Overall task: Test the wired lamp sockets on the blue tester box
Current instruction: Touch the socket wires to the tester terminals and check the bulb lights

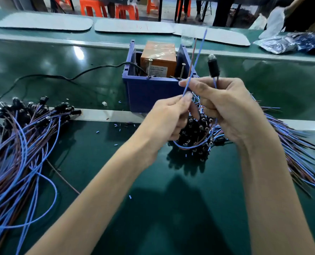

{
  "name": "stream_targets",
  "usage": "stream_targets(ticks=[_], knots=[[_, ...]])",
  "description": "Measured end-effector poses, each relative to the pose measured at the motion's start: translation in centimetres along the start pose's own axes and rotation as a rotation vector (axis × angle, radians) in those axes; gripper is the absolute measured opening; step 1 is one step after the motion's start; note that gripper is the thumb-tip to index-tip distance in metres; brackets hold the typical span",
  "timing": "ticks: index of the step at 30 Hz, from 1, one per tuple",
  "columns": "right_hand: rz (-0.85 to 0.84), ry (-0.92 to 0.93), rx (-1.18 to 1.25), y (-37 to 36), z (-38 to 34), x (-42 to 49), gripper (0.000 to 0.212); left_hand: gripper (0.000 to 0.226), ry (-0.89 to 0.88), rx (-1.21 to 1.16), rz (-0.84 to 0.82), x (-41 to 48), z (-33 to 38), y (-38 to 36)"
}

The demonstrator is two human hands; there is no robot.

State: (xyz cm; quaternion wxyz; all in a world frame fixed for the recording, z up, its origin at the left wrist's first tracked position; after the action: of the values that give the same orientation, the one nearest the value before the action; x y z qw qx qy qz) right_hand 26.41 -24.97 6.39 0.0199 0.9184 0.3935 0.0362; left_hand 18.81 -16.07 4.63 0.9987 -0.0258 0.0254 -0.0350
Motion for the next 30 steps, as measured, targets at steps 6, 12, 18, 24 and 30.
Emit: stream_targets(ticks=[6, 12, 18, 24, 30], knots=[[0.001, -0.02, 0.052, 0.3, -0.2, -0.1, 0.022, 0.041, 0.015, 0.03, -0.041, 0.3, -0.4, 0.7], [0.028, -0.04, 0.105, 0.3, 0.1, 0.2, 0.022, 0.036, -0.115, -0.126, 0.232, 0.5, -0.6, 2.7], [-0.037, -0.03, 0.086, 0.2, 0.2, 0.3, 0.02, 0.046, -0.147, -0.265, 0.438, -0.1, -0.6, 5.0], [-0.058, -0.127, -0.087, -0.2, 0.9, 0.5, 0.026, 0.06, 0.023, 0.141, 0.37, 0.2, -1.3, 4.4], [-0.028, -0.165, -0.116, 0.5, 1.0, 0.4, 0.028, 0.046, -0.045, 0.249, 0.445, -0.1, -1.1, 5.3]])
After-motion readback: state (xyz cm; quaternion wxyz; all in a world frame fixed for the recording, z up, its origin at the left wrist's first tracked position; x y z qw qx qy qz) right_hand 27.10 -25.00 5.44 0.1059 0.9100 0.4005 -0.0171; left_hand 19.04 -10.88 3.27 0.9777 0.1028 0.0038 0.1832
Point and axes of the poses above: each hand's wrist, its own x-axis towards the middle knuckle, its own y-axis out of the back of the hand, z = x × y, the point moved 5 cm from there along x, towards the middle knuckle, and after that the axes turned 15 degrees about -z, right-handed, at the moved point
